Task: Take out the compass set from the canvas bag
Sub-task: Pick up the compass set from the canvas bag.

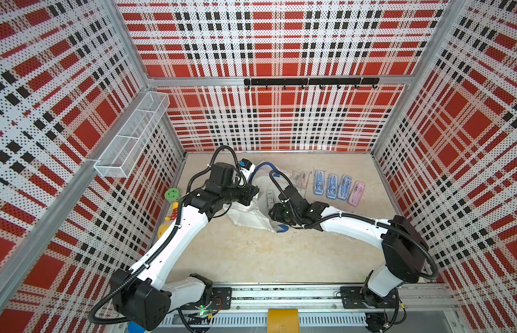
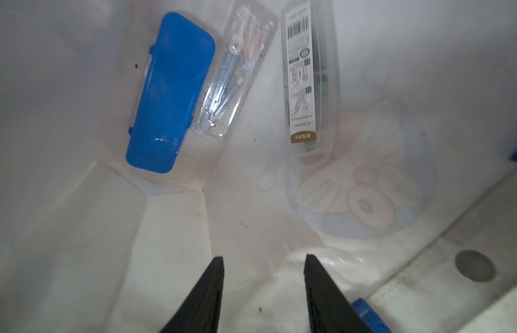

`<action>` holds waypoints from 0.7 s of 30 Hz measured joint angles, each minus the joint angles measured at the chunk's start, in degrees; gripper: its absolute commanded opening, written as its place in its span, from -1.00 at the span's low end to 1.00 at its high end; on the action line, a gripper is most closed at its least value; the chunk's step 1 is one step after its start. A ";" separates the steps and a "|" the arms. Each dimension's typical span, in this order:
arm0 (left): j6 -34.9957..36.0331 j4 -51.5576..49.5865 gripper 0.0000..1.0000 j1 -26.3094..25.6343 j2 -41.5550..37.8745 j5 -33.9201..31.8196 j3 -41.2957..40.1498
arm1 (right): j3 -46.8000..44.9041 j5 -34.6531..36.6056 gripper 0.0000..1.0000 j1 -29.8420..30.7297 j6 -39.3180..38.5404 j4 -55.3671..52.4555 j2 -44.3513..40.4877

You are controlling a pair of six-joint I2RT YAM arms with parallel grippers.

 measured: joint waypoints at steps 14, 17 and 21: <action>-9.49 -1.51 -1.00 -0.22 6.67 -6.62 2.84 | 14.86 -9.99 -0.10 6.73 -0.98 3.06 13.68; -10.08 -1.60 -1.00 -0.35 6.62 -6.36 2.84 | 13.77 -10.14 0.01 6.34 -0.52 4.55 13.44; -10.16 -1.29 -1.00 -1.57 6.08 -4.63 2.51 | 8.48 -9.18 0.10 4.31 1.05 6.93 10.84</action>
